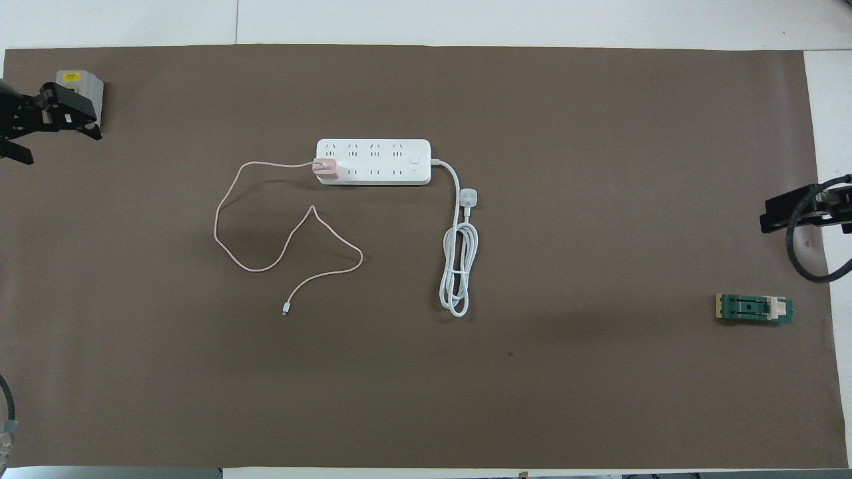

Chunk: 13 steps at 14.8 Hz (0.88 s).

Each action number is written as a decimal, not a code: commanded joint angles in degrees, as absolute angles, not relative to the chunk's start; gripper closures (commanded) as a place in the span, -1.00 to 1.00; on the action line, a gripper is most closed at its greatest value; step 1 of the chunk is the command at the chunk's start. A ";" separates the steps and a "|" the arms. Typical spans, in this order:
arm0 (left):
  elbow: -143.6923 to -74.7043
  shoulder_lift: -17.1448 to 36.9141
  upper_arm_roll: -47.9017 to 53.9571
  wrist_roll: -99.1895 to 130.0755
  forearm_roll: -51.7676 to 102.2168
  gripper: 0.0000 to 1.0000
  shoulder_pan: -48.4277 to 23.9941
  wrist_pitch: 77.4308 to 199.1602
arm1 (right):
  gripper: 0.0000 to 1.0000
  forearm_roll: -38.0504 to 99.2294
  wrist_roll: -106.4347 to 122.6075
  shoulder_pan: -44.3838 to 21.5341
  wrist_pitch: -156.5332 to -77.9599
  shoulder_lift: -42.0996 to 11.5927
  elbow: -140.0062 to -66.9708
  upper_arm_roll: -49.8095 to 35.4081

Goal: Plug charger into power strip

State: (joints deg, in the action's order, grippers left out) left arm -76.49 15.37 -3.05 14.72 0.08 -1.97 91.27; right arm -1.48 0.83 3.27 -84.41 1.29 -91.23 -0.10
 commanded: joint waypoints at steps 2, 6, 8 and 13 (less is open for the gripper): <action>-76.82 10.55 -2.81 12.83 0.53 -1.00 -2.72 88.15 | -1.00 -1.14 2.29 3.69 -83.76 2.11 -91.67 -0.18; -80.57 8.27 -2.46 12.57 0.09 -1.00 -2.90 89.29 | -1.00 -1.14 2.29 3.69 -83.76 2.11 -91.67 -0.18; -84.45 6.69 -1.76 13.96 0.35 -1.00 -2.29 93.40 | -1.00 -1.14 2.29 3.69 -83.76 2.11 -91.67 -0.18; -90.79 1.58 -0.10 13.71 0.79 -1.00 -0.88 94.22 | -1.00 -1.14 2.29 3.69 -83.76 2.11 -91.67 -0.18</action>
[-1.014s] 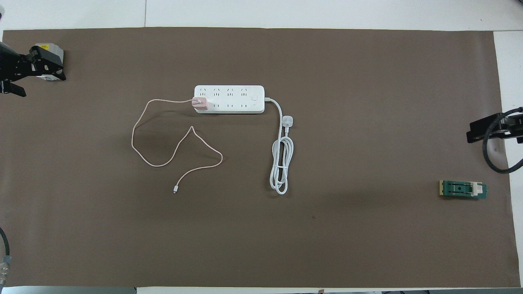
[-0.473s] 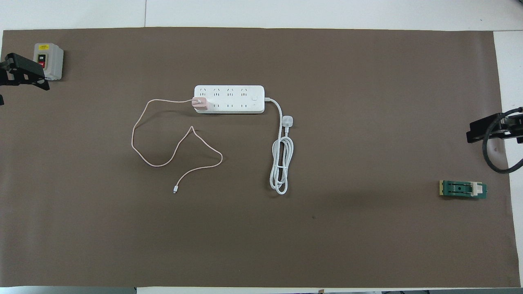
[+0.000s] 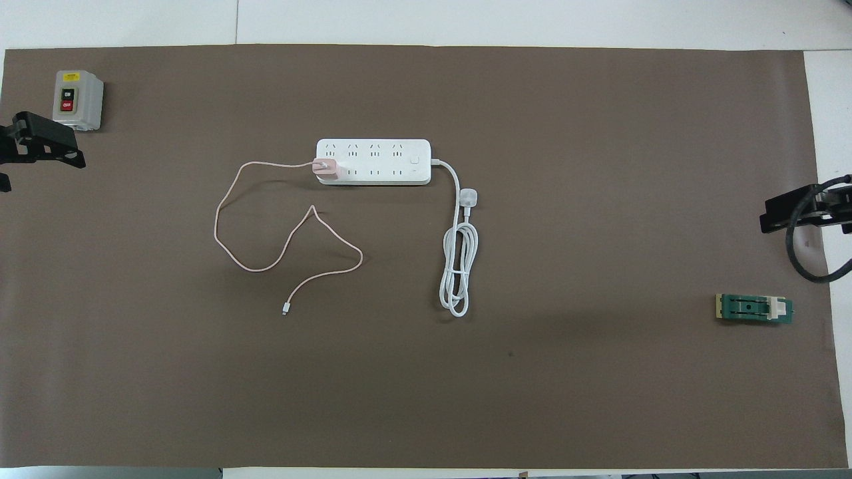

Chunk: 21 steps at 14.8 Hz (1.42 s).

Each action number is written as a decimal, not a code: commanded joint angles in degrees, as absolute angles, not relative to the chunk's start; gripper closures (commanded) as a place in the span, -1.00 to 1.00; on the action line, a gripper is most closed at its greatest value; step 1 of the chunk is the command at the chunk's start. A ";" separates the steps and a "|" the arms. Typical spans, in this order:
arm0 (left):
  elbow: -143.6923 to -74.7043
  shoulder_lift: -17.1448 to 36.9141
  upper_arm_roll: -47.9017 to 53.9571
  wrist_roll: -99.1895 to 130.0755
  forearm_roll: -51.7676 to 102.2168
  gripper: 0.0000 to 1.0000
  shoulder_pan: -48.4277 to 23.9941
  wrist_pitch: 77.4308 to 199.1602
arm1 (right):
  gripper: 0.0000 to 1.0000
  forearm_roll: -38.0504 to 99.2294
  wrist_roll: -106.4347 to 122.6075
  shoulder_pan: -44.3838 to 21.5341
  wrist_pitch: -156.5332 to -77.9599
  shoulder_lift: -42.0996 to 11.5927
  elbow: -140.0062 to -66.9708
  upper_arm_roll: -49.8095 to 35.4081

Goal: Plug charger into power strip

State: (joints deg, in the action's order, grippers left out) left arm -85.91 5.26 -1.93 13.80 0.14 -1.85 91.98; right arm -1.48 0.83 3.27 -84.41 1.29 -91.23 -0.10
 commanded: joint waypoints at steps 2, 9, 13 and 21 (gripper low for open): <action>-92.10 0.10 1.22 13.36 0.88 -1.00 -0.61 94.22 | -1.00 -1.14 2.29 3.69 -83.76 2.02 -91.67 -0.18; -95.01 -3.08 1.23 4.39 0.88 -1.00 -2.99 92.64 | -1.00 -1.14 2.29 3.69 -83.76 2.02 -91.67 -0.18; -94.75 -3.25 1.23 4.31 0.88 -1.00 -3.51 90.80 | -1.00 -1.14 2.29 3.78 -83.76 2.02 -91.67 -0.18; -93.78 -4.04 1.32 2.30 1.93 -1.00 -3.60 86.66 | -1.00 -1.14 2.28 3.78 -83.76 2.02 -91.67 -0.18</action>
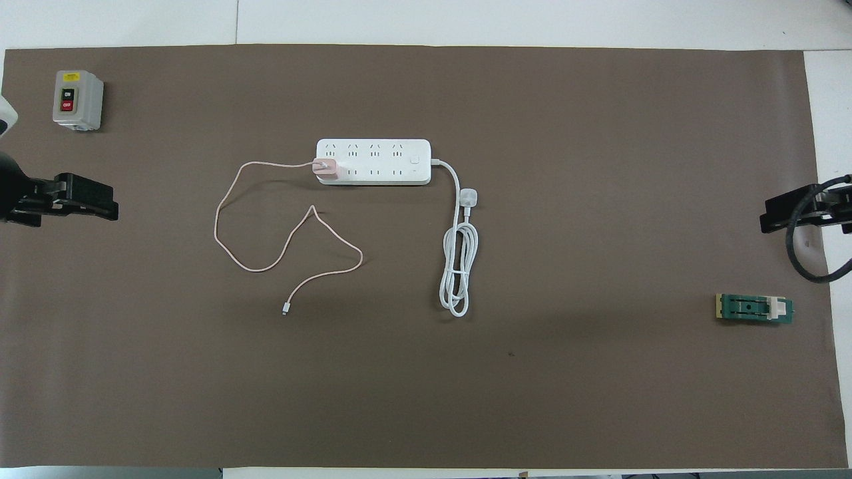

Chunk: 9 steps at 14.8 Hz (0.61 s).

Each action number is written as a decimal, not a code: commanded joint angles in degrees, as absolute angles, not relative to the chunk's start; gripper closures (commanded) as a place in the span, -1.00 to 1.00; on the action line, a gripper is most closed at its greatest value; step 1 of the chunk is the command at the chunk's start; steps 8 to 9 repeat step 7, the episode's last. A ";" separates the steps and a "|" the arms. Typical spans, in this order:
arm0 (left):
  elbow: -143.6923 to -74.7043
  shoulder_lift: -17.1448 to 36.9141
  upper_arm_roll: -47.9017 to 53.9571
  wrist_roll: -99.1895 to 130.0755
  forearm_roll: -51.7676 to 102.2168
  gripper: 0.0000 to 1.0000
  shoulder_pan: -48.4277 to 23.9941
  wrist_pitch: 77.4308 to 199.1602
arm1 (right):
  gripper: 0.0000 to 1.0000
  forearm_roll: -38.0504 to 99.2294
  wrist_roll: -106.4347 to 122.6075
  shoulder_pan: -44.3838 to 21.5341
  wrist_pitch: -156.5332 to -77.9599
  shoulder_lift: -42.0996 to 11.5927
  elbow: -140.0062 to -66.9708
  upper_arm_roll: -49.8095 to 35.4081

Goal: Plug charger into power strip

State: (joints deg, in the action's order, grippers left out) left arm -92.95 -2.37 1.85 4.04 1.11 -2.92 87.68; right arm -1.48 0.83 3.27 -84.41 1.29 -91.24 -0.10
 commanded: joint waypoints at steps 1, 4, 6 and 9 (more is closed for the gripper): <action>-93.78 -3.96 1.32 1.59 2.11 -1.00 -3.60 86.66 | -1.00 -1.14 2.29 3.78 -83.76 2.02 -91.67 -0.18; -93.60 -3.60 1.32 1.49 2.37 -1.00 -3.60 86.75 | -1.00 -1.14 2.29 3.78 -83.76 2.02 -91.67 -0.18; -93.60 -3.60 1.32 1.41 2.29 -1.00 -3.52 86.75 | -1.00 -1.14 2.29 3.69 -83.76 2.02 -91.67 -0.18; -93.52 -3.60 1.32 1.41 2.29 -1.00 -3.52 86.75 | -1.00 -1.14 2.29 3.69 -83.76 2.11 -91.67 -0.18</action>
